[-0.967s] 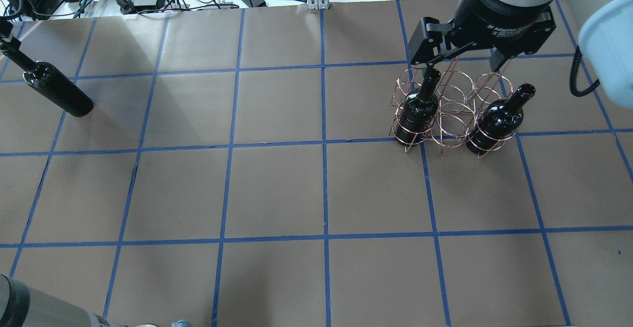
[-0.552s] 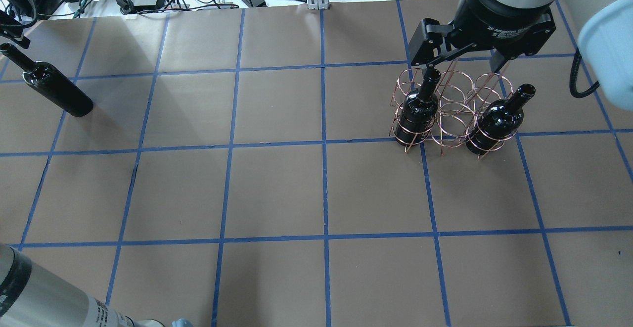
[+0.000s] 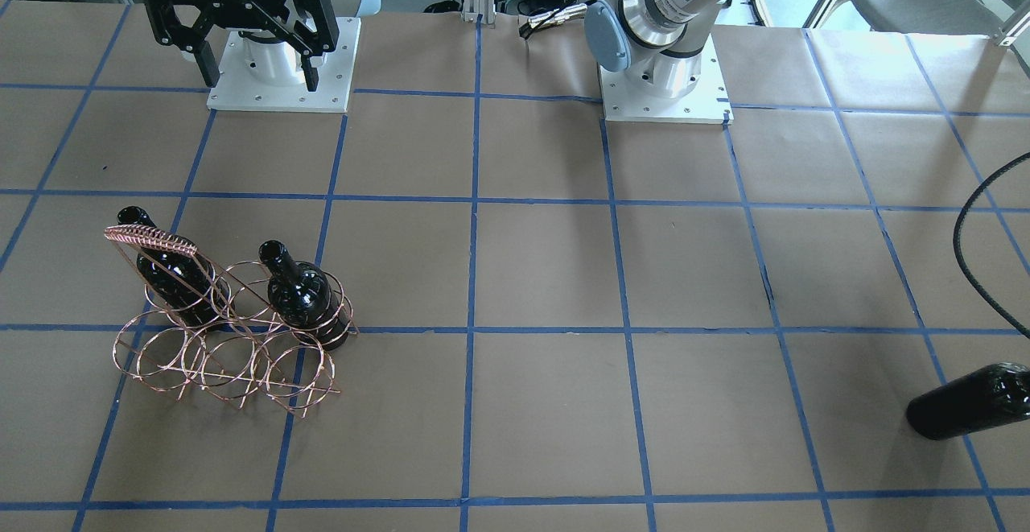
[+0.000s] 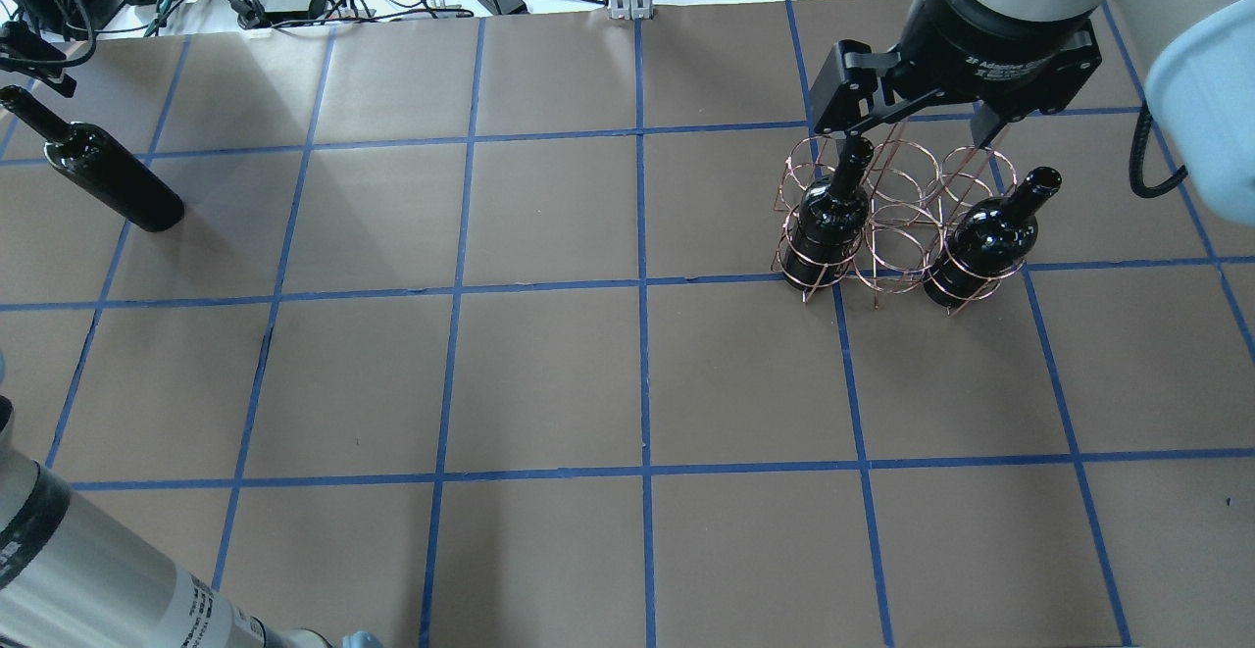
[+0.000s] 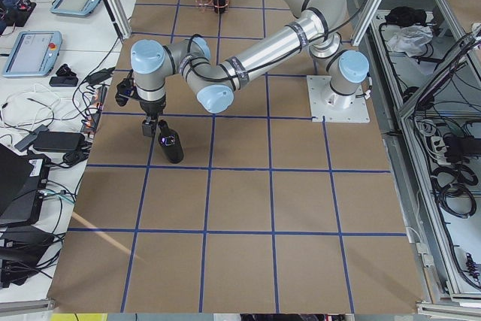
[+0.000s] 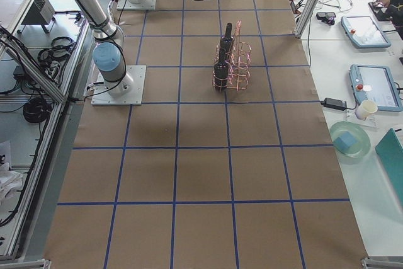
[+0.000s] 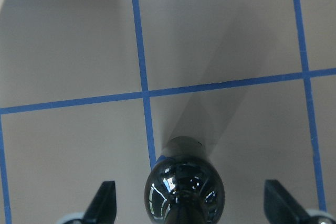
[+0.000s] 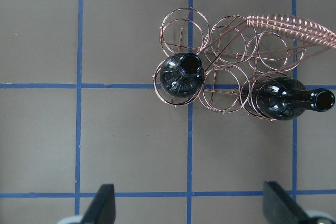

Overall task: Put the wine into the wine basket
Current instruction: 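Close the left gripper on the bottle neck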

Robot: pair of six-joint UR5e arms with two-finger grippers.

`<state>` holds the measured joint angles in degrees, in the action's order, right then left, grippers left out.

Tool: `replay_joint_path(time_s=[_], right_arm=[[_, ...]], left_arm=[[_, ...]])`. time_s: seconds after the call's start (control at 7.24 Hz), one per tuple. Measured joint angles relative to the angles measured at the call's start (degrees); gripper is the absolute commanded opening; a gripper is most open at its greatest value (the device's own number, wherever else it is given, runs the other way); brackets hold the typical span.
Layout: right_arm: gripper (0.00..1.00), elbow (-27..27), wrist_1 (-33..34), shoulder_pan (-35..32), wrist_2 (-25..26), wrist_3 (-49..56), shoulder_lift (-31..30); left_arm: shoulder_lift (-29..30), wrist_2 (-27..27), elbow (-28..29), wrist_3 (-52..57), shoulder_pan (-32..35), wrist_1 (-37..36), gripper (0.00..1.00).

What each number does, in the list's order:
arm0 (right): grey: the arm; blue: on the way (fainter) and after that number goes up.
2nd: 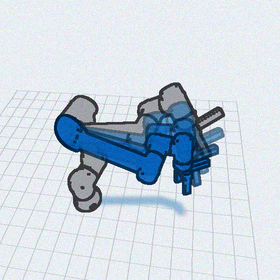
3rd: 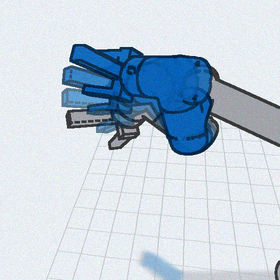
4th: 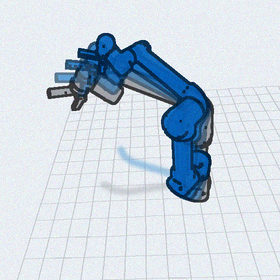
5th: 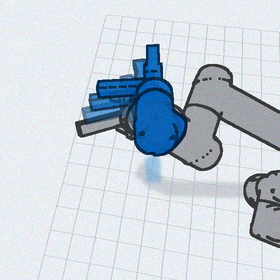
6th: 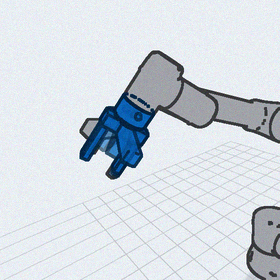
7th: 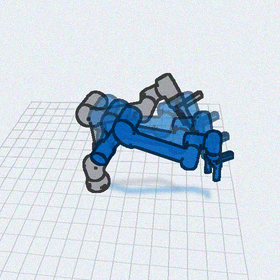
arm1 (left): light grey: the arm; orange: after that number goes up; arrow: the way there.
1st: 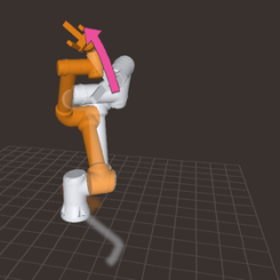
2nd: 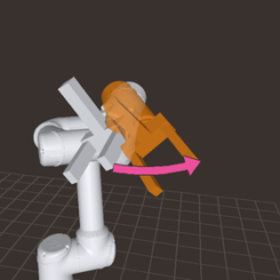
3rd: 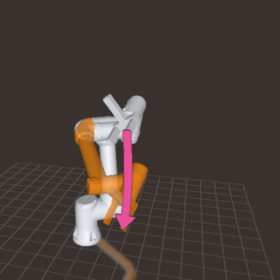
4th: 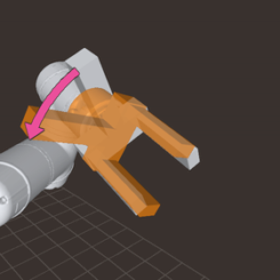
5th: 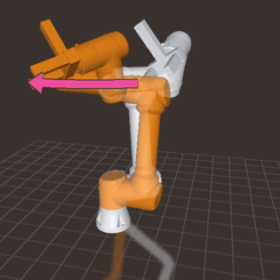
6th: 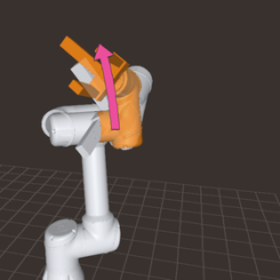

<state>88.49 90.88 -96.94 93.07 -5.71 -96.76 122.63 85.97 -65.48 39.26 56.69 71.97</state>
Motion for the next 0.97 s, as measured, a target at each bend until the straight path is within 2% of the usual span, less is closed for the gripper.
replay_joint_path(time_s=[0.28,0.97], right_arm=[[1.0,0.01,-0.06,0.0,-0.03,0.0,0.0],[0.99,0.04,-0.09,0.0,0.0,0.0,-0.06]], left_arm=[[0.6,-0.43,-0.08,0.34,0.0,0.25,0.83],[-0.96,1.4,-0.43,0.41,0.0,4.82,0.8]])
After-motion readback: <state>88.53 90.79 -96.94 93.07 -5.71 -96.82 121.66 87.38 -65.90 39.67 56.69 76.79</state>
